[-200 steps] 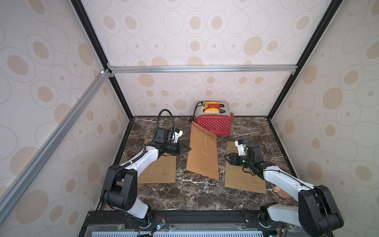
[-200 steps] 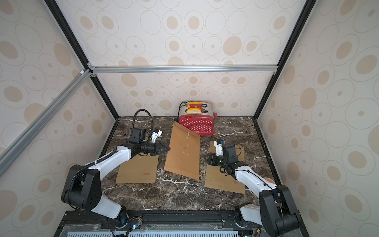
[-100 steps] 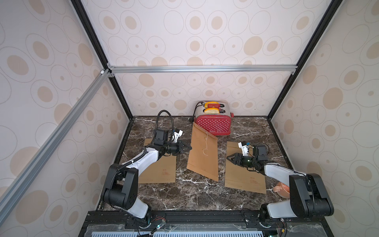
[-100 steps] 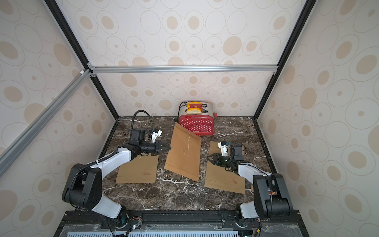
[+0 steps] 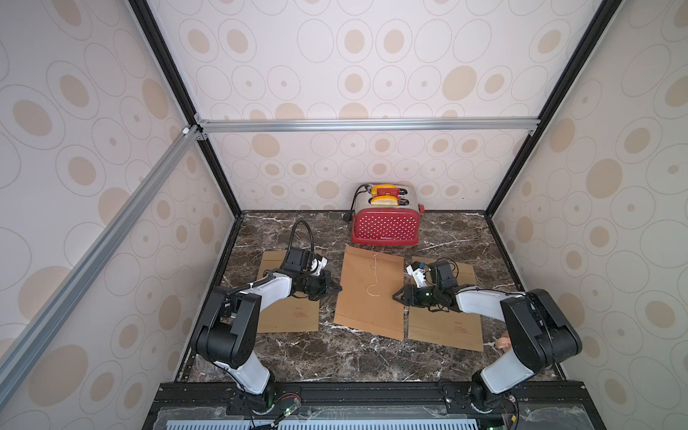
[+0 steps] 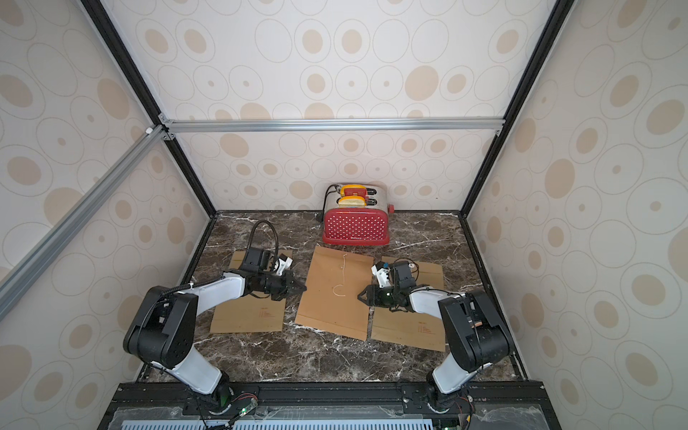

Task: Close the mouth of the file bag
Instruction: Pick up the file bag from the center of the board.

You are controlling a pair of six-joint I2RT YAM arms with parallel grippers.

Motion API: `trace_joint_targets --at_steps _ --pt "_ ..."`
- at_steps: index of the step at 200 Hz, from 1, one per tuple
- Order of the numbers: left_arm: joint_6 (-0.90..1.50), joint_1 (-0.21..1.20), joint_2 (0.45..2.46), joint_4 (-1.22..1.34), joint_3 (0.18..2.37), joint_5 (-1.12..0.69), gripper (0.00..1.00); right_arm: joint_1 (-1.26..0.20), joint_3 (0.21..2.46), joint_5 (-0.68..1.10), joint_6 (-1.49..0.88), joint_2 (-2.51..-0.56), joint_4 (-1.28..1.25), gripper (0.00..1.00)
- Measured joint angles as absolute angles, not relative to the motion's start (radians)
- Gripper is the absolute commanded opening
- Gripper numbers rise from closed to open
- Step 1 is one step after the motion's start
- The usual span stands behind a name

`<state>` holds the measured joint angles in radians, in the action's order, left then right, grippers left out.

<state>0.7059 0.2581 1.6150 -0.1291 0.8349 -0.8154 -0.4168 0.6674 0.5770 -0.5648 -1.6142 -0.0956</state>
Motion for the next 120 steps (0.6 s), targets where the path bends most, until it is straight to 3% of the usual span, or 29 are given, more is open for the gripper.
trace_joint_targets --at_steps 57,69,83,96,111,120 --pt "0.745 0.242 1.573 -0.029 0.714 -0.756 0.00 -0.436 0.700 0.566 -0.568 -1.663 -0.112 0.45" --pt "0.760 0.239 1.599 0.002 0.699 -0.755 0.18 -0.437 0.699 0.564 -0.569 -1.663 -0.116 0.45" --pt "0.780 0.236 1.623 0.039 0.678 -0.745 0.21 -0.437 0.695 0.566 -0.572 -1.664 -0.123 0.44" --pt "0.792 0.235 1.630 0.053 0.662 -0.729 0.35 -0.437 0.695 0.569 -0.576 -1.668 -0.133 0.44" --pt "0.783 0.235 1.625 0.047 0.659 -0.704 0.61 -0.437 0.694 0.570 -0.579 -1.672 -0.143 0.44" --pt "0.778 0.235 1.612 0.038 0.666 -0.702 0.63 -0.437 0.694 0.570 -0.580 -1.673 -0.148 0.44"
